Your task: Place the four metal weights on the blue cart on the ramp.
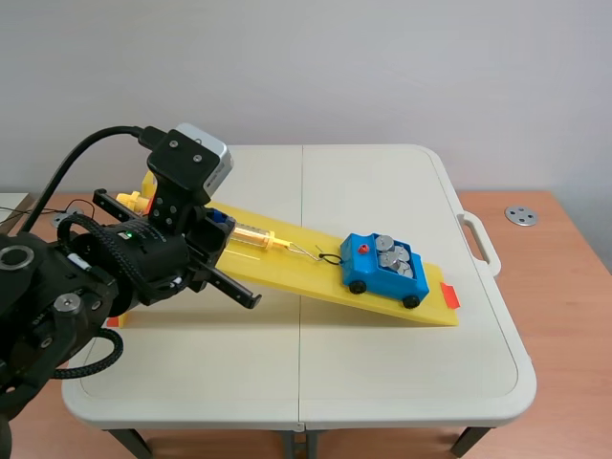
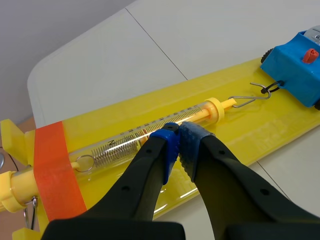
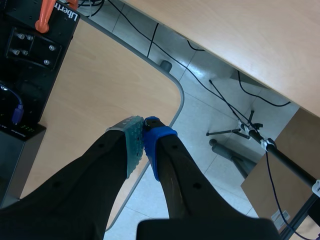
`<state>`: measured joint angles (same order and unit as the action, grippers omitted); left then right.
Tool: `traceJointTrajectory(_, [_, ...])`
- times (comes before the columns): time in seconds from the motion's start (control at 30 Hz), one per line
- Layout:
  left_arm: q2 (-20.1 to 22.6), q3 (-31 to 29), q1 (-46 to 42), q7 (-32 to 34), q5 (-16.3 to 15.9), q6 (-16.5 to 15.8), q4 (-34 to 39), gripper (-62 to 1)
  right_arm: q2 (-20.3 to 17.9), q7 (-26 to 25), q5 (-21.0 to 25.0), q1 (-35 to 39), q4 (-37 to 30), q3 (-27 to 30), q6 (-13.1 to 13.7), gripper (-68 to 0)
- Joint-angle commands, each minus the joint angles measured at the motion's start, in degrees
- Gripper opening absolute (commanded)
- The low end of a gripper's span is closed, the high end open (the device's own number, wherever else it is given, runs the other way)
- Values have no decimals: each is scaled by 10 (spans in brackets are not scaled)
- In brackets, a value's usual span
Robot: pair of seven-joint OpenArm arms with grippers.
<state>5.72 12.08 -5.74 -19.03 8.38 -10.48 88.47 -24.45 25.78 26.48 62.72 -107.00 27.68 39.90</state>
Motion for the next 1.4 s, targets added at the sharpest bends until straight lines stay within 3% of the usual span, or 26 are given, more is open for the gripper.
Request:
traceJointTrajectory(0.0, [-12,-7,19,77,-15,35,52,-582,-6,-34,38,3,-59,34,20,-669])
traceJointTrajectory(0.83, [-12,-7,17,58,-17,35,59,-582,-7,-49,36,1,-59,34,20,-669])
traceJointTrajectory(1.2, [14,-7,-78,-17,-66,32,208,-582,-8,-75,38,-87,-59,36,20,-669])
traceJointTrajectory(1.37, [35,-7,-155,-47,-70,18,276,-582,-6,-92,40,-145,-59,36,20,-669])
